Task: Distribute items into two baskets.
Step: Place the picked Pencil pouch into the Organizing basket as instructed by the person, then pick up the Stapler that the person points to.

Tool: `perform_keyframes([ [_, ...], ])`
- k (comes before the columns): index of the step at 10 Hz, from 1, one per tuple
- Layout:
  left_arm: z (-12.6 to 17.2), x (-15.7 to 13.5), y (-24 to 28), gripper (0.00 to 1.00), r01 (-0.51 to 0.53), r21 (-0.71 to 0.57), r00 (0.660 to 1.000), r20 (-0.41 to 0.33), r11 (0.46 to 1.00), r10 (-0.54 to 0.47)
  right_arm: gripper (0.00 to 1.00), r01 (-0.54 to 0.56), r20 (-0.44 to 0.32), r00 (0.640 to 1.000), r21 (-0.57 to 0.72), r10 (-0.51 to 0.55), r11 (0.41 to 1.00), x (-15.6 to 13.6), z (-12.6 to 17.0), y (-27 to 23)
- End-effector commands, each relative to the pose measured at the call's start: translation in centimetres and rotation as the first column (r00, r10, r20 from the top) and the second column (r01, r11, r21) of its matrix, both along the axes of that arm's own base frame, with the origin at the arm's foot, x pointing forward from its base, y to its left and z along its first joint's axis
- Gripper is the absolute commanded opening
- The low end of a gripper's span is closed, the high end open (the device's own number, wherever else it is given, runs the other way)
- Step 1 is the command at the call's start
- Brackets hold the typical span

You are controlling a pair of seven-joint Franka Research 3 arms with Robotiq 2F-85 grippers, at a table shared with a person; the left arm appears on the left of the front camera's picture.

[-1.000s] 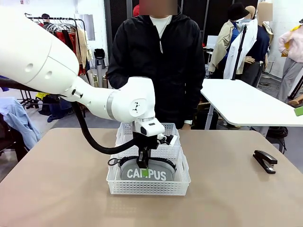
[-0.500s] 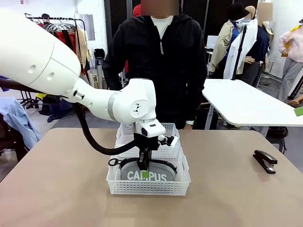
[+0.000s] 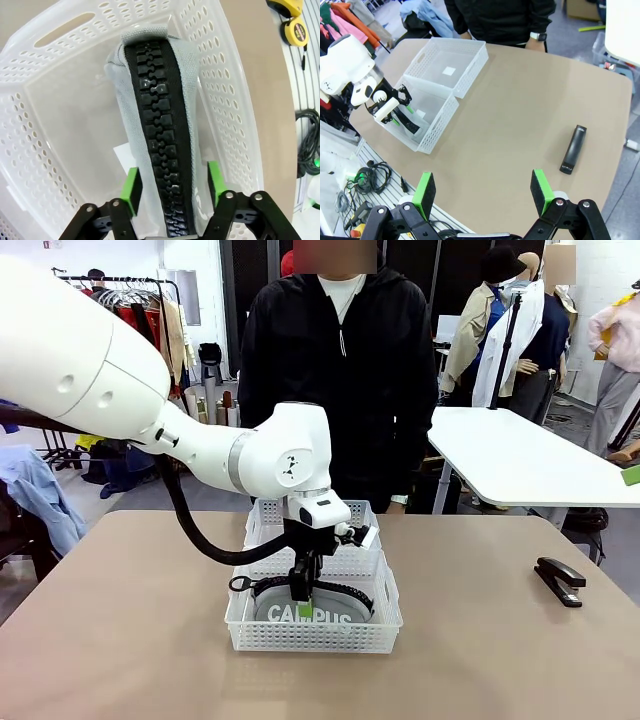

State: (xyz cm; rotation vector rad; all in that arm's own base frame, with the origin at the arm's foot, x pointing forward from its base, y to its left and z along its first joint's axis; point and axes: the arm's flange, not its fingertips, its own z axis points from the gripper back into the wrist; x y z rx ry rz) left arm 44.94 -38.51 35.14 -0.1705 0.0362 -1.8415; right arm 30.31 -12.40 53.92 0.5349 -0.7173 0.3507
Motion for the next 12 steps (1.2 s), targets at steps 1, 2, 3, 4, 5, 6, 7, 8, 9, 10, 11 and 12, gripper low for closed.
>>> perform_keyframes([
  [1, 1.5, -1.0, 0.8, 1.0, -0.003, 0.022, 1.0, 0.03, 1.0, 0.002, 1.0, -0.013, 0.016, 1.0, 0.017, 0.012, 1.0, 0.1, 0.1, 0.0],
  [2, 2.1, -1.4, 1.0, 1.0, -0.005, 0.024, 0.999, 0.04, 1.0, 0.004, 1.0, -0.013, 0.016, 1.0, 0.017, 0.012, 1.0, 0.1, 0.1, 0.0],
  [3, 2.5, -1.6, 1.0, 1.0, -0.003, 0.024, 0.999, 0.048, 1.0, 0.002, 1.0, -0.013, 0.016, 1.0, 0.017, 0.012, 1.0, 0.1, 0.1, 0.0],
  [4, 2.9, -1.8, 1.0, 1.0, -0.008, 0.024, 0.999, 0.049, 1.0, 0.007, 1.0, -0.013, 0.016, 1.0, 0.017, 0.012, 1.0, 0.1, 0.1, 0.0],
  [5, 3.0, -1.9, 1.0, 1.0, -0.016, 0.026, 0.999, 0.044, 1.0, 0.015, 1.0, -0.013, 0.016, 1.0, 0.017, 0.012, 1.0, 0.1, 0.1, 0.0],
  [6, 3.0, -1.9, 1.0, 1.0, -0.024, 0.032, 0.999, 0.039, 0.999, 0.023, 1.0, -0.013, 0.016, 1.0, 0.017, 0.012, 1.0, 0.1, 0.1, 0.0],
  [7, 2.9, -1.8, 0.8, 1.0, -0.017, 0.076, 1.0, 0.0, 0.997, 0.017, 1.0, -0.013, 0.016, 1.0, 0.017, 0.012, 1.0, 0.1, 0.1, 0.0],
  [8, 3.3, -1.0, 0.5, 1.0, 0.001, 0.007, 0.999, 0.035, 1.0, -0.002, 1.0, -0.013, 0.016, 1.0, 0.017, 0.012, 1.0, 0.1, 0.1, 0.0],
  [9, 3.3, -1.0, 0.5, 1.0, 0.001, 0.007, 0.999, 0.035, 1.0, -0.002, 1.0, -0.013, 0.016, 1.0, 0.017, 0.012, 1.0, 0.1, 0.1, 0.0],
  [10, 3.3, -1.0, 0.5, 1.0, 0.001, 0.007, 0.999, 0.035, 1.0, -0.002, 1.0, -0.013, 0.016, 1.0, 0.017, 0.012, 1.0, 0.1, 0.1, 0.0],
  [11, 3.3, -1.0, 0.5, 1.0, 0.001, 0.007, 0.999, 0.035, 1.0, -0.002, 1.0, -0.013, 0.016, 1.0, 0.017, 0.012, 1.0, 0.1, 0.1, 0.0],
  [12, 3.3, -1.0, 0.5, 1.0, 0.001, 0.007, 0.999, 0.035, 1.0, -0.002, 1.0, -0.013, 0.016, 1.0, 0.017, 0.012, 1.0, 0.1, 0.1, 0.0],
])
